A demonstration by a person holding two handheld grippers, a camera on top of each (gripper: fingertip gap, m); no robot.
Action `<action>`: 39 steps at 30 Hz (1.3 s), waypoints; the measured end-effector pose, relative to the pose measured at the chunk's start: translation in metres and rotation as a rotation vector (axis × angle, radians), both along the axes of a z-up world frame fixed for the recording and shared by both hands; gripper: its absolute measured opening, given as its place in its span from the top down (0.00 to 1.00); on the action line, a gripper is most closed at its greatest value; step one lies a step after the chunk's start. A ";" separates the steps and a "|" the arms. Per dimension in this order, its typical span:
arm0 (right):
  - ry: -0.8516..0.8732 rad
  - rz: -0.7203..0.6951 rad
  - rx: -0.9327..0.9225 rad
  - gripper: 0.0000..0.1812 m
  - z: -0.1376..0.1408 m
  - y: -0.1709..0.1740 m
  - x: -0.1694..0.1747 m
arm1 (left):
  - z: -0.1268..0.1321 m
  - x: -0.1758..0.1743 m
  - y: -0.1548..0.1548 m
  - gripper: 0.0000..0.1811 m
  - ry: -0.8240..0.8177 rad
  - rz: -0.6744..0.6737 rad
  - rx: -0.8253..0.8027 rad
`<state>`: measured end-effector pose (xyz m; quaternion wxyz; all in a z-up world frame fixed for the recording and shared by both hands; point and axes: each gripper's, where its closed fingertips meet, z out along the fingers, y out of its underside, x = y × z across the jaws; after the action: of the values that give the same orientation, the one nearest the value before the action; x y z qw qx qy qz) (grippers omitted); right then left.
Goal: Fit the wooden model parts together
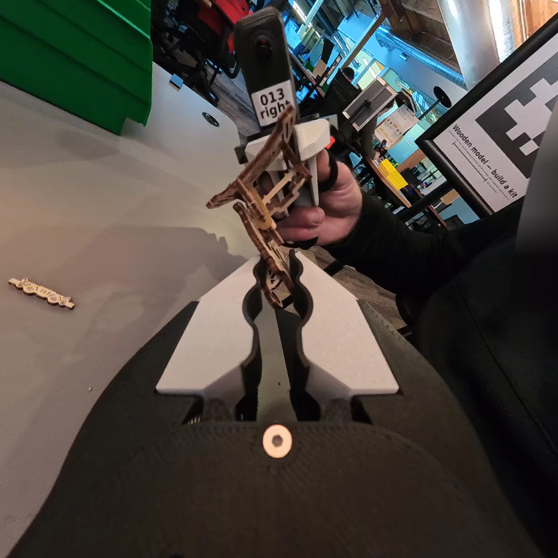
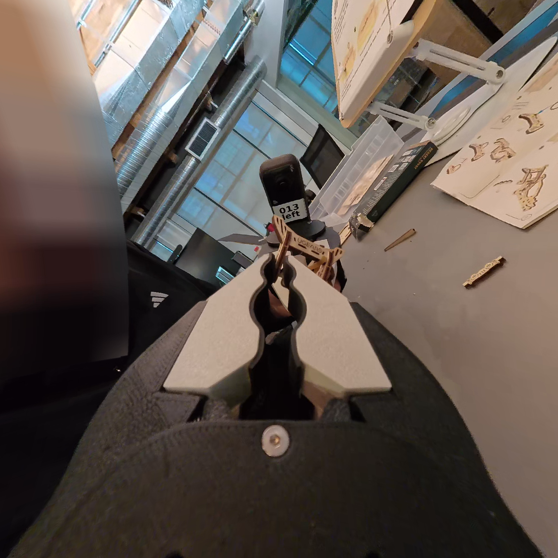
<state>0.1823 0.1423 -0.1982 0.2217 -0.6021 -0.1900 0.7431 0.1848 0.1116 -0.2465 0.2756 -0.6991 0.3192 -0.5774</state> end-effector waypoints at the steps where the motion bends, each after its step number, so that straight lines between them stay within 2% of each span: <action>1: 0.012 0.001 -0.009 0.99 0.001 0.001 0.001 | 0.001 0.000 -0.001 0.93 -0.005 -0.010 -0.010; 11: -0.001 -0.065 0.001 0.99 -0.004 -0.001 -0.004 | 0.000 0.000 0.007 0.93 -0.041 0.043 -0.042; 17: -0.033 -0.101 0.043 0.99 -0.006 -0.001 -0.003 | -0.003 0.002 0.008 0.93 0.003 0.066 0.011; 23: -0.187 -0.114 0.161 0.95 -0.010 -0.003 -0.005 | -0.005 0.002 0.012 0.93 0.099 0.102 0.107; 27: -0.301 -0.171 0.226 0.90 -0.013 0.003 -0.001 | -0.005 0.002 0.015 0.93 0.150 0.134 0.168; 34: -0.445 -0.225 0.276 0.86 -0.019 0.003 0.007 | -0.009 0.001 0.021 0.93 0.298 0.188 0.325; 39: -0.509 -0.342 0.348 0.97 -0.017 0.010 0.017 | -0.009 0.002 0.023 0.93 0.369 0.215 0.384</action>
<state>0.1989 0.1519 -0.2154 0.3878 -0.7443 -0.2595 0.4778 0.1866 0.1351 -0.2560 0.4000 -0.7571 0.3914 -0.3370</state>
